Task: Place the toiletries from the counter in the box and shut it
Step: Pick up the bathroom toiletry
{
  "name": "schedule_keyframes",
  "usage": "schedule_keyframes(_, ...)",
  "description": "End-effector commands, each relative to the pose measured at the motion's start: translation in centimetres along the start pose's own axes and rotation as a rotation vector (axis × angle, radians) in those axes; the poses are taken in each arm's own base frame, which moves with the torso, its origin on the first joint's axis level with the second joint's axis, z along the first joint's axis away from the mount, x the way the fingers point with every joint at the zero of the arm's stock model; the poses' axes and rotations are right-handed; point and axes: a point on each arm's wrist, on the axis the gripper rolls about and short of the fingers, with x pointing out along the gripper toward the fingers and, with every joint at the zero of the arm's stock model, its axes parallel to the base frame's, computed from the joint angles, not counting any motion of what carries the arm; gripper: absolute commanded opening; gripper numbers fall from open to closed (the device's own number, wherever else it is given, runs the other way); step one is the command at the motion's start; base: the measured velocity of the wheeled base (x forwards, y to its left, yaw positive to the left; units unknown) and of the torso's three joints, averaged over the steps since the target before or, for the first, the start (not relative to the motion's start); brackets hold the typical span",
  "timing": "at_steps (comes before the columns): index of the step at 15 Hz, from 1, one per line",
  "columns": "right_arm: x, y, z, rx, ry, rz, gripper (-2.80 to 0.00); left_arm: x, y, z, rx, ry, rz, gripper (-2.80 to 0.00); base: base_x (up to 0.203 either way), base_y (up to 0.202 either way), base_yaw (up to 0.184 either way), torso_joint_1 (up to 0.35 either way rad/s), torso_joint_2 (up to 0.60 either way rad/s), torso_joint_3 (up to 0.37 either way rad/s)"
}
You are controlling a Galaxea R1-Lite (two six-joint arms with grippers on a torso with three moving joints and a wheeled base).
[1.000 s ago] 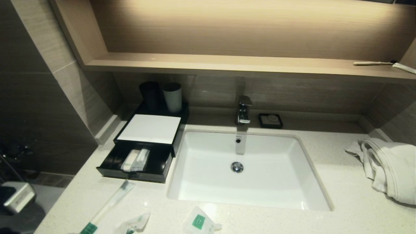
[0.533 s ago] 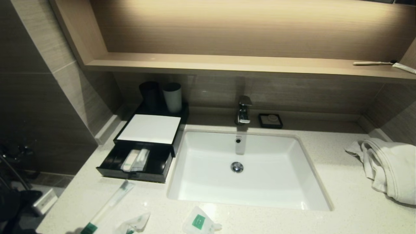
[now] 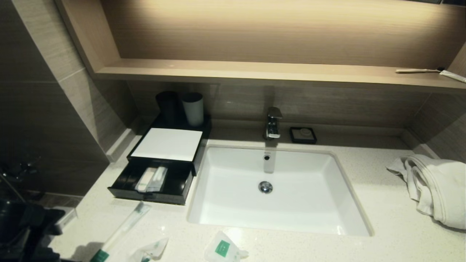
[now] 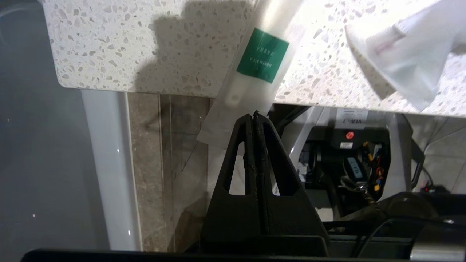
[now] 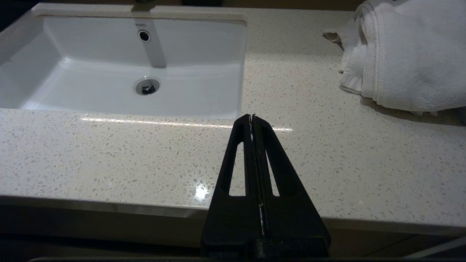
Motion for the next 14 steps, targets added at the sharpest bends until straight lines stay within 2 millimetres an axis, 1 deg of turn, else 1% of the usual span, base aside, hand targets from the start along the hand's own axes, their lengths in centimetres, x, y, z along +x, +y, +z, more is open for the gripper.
schedule_keyframes(1, 0.0, 0.0, 0.0, 0.0, 0.0, 0.0, -2.8, 0.4, 0.47, -0.46, 0.01, 0.031, -0.002, -2.8, 0.0, 0.0, 0.0, 0.0, 0.0, 0.0)
schedule_keyframes(4, 0.0, 0.0, 0.0, 0.0, 0.0, 0.0, -2.8, 0.47, 1.0, -0.78, 0.033, 0.034, -0.028, -2.8, 0.0, 0.0, 0.0, 0.0, 0.0, 0.0)
schedule_keyframes(9, 0.0, 0.0, 0.0, 0.0, 0.0, 0.0, -2.8, 0.93, 1.14, -0.39, 0.072, 0.044, -0.05, -2.8, 0.0, 0.0, 0.0, 0.0, 0.0, 0.0)
schedule_keyframes(10, 0.0, 0.0, 0.0, 0.0, 0.0, 0.0, -2.8, 0.89, 1.15, -0.3, 0.08, 0.031, -0.049, 0.0, 0.0, 0.0, 0.0, 0.0, 0.0, 0.0)
schedule_keyframes(14, 0.0, 0.0, 0.0, 0.0, 0.0, 0.0, -2.8, 1.2, 1.15, -0.37, 0.111, 0.05, -0.054, 0.0, 0.0, 0.0, 0.0, 0.0, 0.0, 0.0)
